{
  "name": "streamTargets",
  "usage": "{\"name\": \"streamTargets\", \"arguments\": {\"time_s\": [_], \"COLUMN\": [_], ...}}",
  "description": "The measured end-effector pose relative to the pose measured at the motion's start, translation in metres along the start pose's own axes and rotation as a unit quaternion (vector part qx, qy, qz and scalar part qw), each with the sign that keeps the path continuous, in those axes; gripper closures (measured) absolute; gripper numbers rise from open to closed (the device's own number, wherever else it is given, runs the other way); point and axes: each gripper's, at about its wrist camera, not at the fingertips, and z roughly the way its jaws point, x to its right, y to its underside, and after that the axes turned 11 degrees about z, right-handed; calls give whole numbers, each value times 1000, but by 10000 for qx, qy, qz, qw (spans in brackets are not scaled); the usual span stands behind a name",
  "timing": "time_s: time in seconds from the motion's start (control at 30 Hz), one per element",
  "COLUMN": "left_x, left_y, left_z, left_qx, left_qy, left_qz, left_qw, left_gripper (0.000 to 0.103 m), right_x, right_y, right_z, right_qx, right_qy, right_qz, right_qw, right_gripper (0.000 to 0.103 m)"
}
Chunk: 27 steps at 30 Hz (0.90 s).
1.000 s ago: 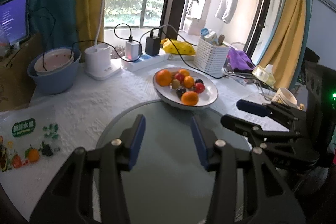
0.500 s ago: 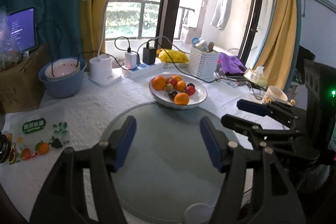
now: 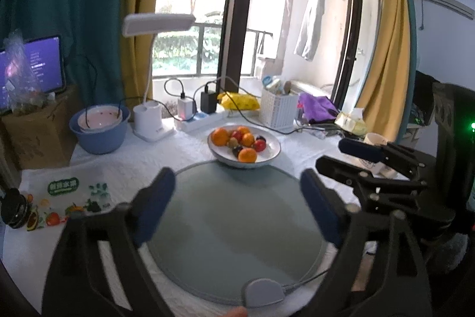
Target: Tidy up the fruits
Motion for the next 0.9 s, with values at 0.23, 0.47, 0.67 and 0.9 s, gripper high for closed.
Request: {"name": "streamTargets", "arguments": {"time_s": [0.23,0.47,0.67,0.9], "left_x": [10,17,24,32], "left_y": [-7,-15,-17,-20], "left_z": [-32,-56,-72,-83], "left_qx": [473,670,758,872], "left_qy": [-108,-437,-668,-867], "left_qz": [157,199,232,357], "left_qw": [9987,9966,9946,9918], "left_gripper": [11,11,11,11], "right_x": [-7,-11,-11,-13], "right_y": [-3,-8,-10,-14], "right_z": [-27,-55,-75,-96], "right_qx": [282,556,744,940], "right_qy": [18,66,115,165], "right_qz": [-74,-170,-187,-206], "right_qw": [9996,9983,9970,9952], "right_gripper": [46,46,45,40]}}
